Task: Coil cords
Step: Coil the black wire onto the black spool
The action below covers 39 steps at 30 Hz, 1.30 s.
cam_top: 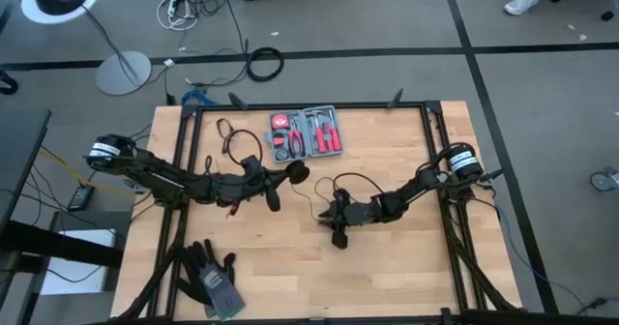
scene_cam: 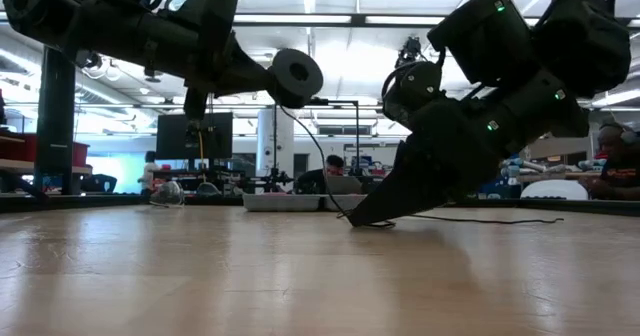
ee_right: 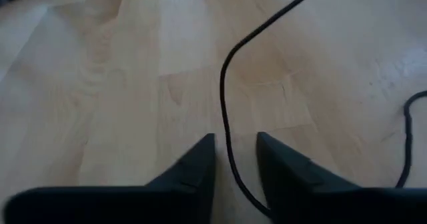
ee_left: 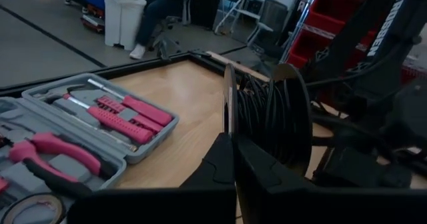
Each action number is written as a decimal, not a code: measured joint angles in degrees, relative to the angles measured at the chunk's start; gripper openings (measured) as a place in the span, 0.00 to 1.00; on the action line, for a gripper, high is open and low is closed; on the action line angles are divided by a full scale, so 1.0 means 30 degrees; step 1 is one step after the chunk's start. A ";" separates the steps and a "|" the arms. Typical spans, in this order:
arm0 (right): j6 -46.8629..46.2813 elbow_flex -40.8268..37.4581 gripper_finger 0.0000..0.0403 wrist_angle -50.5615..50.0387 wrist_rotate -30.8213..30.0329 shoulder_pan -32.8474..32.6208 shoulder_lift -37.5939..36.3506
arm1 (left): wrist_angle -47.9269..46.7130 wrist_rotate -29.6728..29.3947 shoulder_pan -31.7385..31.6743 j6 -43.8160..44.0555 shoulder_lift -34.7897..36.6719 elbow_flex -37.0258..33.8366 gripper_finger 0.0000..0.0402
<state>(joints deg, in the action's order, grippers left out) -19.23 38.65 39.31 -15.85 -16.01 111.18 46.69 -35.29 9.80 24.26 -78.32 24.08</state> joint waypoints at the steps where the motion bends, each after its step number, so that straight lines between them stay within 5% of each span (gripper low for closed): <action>1: 0.0003 0.0014 0.22 -0.0163 -0.0063 0.0000 -0.0013 | 0.0140 -0.0007 0.0000 -0.0046 0.0000 0.0000 0.00; 5: -0.0005 0.0016 0.03 -0.0546 -0.0222 0.0029 -0.0039 | 0.0604 0.0024 0.0000 -0.0068 0.0000 0.0000 0.00; 11: -0.0147 -0.0047 0.01 -0.2230 -0.0998 0.0158 -0.1053 | 0.0523 0.1187 0.0015 -0.0220 0.0000 0.0000 0.00; 20: -0.1713 -0.0105 0.00 -1.1918 -0.1978 0.2317 -0.6503 | 0.0120 0.3151 0.0022 -0.1554 0.0002 0.0000 0.00; 28: -0.1050 0.0353 0.00 -1.2964 -0.1778 0.4162 -1.0469 | -0.4092 0.3202 0.0022 -0.0792 -0.0001 0.0105 0.00; 39: 0.3082 0.6273 0.00 -1.2913 -0.0394 0.4172 -0.7994 | -0.6230 0.1667 -0.0015 -0.0262 0.0007 0.0969 0.00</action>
<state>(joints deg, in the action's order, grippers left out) -9.99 57.47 0.57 -17.03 -3.49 87.20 28.00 -30.29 9.76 23.47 -78.30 26.98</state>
